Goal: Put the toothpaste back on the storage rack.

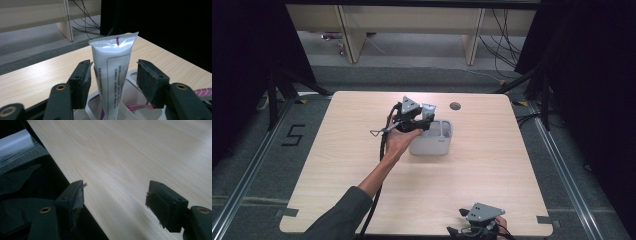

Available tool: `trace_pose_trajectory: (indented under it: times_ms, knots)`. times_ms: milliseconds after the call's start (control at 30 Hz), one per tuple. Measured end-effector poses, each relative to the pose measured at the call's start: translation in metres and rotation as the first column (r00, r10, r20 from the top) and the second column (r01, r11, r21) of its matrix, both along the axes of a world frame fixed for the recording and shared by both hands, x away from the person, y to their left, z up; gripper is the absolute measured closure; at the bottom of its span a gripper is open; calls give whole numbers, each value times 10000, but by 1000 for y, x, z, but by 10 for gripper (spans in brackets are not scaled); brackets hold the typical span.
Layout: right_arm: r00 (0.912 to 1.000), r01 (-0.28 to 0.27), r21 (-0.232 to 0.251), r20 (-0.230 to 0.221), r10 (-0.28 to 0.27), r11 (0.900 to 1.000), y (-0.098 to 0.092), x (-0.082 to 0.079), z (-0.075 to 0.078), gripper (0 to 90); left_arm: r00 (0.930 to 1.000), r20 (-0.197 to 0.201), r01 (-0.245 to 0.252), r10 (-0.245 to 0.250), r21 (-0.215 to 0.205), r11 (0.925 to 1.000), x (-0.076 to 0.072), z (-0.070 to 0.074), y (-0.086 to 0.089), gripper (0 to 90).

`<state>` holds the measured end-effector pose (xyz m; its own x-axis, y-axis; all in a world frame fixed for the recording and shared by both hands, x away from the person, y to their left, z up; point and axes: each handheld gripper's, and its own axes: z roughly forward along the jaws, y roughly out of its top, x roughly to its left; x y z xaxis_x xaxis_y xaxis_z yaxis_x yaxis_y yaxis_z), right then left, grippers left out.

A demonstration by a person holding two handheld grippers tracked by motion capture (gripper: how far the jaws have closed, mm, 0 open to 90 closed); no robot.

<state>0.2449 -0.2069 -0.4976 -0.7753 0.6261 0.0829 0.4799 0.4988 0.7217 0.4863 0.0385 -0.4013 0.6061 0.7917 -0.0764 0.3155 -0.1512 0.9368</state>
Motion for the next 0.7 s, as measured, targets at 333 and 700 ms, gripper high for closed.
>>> trace_pose_trajectory:
  times_ms: [333,700]
  knots:
    - [10000,-27,-54,63,28,10000,0,0,-1,304,9999,-137,-25,24,-55,10000,-4,11,8,336]
    - [10000,-35,-38,-41,35,10000,0,1,-1,304,9997,-236,99,-98,49,9999,-12,22,21,285]
